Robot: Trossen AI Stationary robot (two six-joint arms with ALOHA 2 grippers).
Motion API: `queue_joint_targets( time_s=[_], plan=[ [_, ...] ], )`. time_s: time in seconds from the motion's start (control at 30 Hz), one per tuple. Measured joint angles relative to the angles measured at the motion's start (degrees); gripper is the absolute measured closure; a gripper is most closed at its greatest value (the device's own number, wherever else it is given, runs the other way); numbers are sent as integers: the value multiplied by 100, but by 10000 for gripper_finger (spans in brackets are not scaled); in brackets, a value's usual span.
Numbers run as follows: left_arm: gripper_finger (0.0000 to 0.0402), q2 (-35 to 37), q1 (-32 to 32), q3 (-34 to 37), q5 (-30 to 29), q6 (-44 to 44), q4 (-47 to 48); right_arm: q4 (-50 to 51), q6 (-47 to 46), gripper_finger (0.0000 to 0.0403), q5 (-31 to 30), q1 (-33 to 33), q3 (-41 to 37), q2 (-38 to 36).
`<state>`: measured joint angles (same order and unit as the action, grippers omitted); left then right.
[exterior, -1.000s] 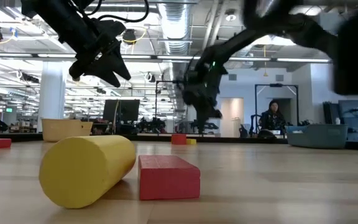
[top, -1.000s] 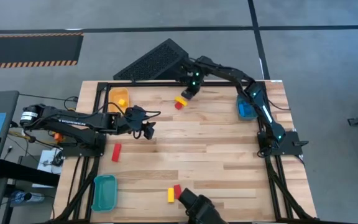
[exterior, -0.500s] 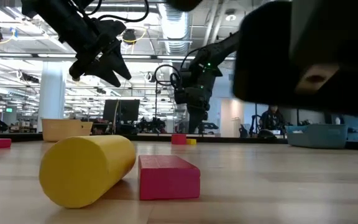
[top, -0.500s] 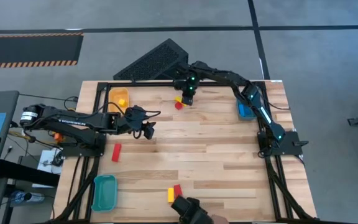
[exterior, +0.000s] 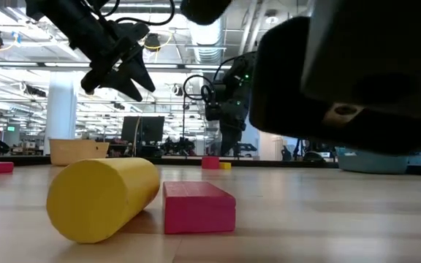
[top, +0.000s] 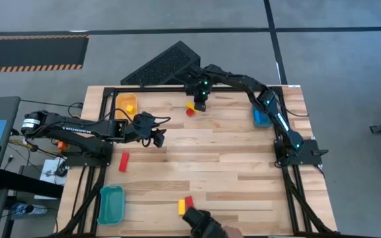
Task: Sort & place blocks by color
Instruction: Put the top yellow block into the yellow bin
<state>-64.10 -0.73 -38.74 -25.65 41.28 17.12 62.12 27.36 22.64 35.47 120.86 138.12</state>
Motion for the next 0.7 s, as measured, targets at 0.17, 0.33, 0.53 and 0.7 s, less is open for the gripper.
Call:
queue_joint_targets(
  time_s=[0.17, 0.33, 0.53, 0.7],
  plan=[
    [196, 1, 0, 0, -7, 11, -53, -13, -450, 403, 599, 68, 39, 156],
    [196, 2, 0, 0, -9, 11, -89, -16, -1096, 403, 588, 196, 45, 168],
    [196, 2, -83, 0, -11, -238, -142, -566, -1410, 403, 645, 163, -166, -866],
    [196, 0, -287, 0, -26, -300, -311, -1884, -1940, 403, 570, 258, -2082, -2094]
  ],
)
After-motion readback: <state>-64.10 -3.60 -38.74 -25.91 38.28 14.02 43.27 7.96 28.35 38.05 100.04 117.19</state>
